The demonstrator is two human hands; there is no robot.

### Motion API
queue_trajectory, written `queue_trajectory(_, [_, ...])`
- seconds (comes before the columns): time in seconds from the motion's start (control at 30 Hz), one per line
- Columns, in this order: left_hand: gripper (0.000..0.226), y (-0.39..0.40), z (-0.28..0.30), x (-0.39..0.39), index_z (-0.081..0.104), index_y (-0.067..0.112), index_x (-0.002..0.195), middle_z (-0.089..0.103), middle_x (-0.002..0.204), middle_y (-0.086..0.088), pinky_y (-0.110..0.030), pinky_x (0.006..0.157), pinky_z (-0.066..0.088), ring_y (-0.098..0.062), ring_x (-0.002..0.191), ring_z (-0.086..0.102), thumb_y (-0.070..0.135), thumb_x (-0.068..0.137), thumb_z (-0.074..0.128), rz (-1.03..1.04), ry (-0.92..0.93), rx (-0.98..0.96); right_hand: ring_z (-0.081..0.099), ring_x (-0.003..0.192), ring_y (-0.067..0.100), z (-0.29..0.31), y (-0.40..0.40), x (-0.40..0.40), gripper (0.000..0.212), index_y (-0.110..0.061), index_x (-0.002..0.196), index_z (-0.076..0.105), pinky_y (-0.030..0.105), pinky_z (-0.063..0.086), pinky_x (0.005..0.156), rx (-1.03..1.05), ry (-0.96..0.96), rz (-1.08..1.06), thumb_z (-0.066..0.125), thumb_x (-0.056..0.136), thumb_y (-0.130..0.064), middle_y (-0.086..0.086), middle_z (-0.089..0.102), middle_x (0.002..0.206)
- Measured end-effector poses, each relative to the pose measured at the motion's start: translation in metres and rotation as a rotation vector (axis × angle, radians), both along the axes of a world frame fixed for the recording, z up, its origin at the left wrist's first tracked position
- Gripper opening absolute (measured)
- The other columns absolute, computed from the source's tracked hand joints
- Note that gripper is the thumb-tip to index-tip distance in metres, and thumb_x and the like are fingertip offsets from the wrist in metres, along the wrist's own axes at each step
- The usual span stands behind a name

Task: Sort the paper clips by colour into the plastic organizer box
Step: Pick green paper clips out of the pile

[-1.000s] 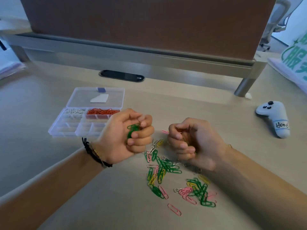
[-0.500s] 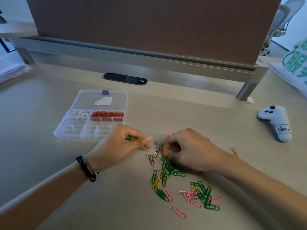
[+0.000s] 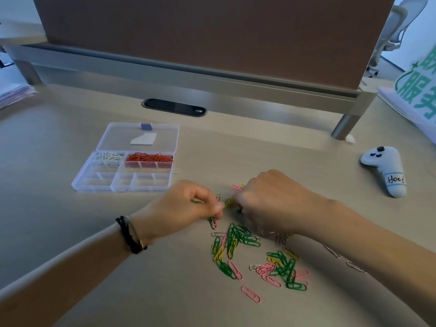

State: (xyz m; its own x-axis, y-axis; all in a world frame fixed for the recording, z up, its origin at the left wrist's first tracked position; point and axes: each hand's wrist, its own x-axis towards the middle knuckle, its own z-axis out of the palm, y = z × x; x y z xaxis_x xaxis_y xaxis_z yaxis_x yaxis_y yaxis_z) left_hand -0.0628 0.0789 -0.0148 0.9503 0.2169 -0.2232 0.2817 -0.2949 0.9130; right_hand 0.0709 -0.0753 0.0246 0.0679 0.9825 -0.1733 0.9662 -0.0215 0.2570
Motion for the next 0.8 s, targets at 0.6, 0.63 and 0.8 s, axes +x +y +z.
queue_trajectory(0.6, [0.009,-0.038,0.002,0.006,0.055,0.033,0.092,0.059,0.068,0.011,-0.028,0.066,0.049,-0.005,0.065,0.059,0.033,0.099,0.051,-0.196,0.003,0.814,0.012,0.042,0.009,-0.027,-0.036,0.019,0.027,-0.013,0.079,0.042,0.024,0.006,0.042,0.283,2.071,-0.766,0.042,0.105,-0.020,-0.002,0.024,0.052])
queue_trajectory(0.63, [0.010,-0.035,0.001,0.006,0.055,0.033,0.090,0.058,0.061,0.011,-0.026,0.060,0.047,-0.003,0.058,0.057,0.031,0.099,0.051,-0.185,-0.015,0.768,0.015,0.040,0.006,-0.028,-0.037,0.020,0.024,-0.011,0.081,0.045,0.022,0.007,0.039,0.274,2.144,-0.776,0.043,0.103,-0.018,-0.003,0.026,0.051])
queue_trajectory(0.8, [0.026,-0.020,0.001,0.002,0.057,0.029,0.080,0.054,0.053,0.004,-0.023,0.049,0.038,-0.007,0.043,0.042,0.041,0.100,0.047,-0.104,-0.069,0.596,0.018,0.040,0.004,-0.030,-0.035,0.022,0.021,-0.001,0.092,0.062,0.018,0.010,0.039,0.276,2.265,-0.849,0.045,0.098,-0.012,0.000,0.032,0.052])
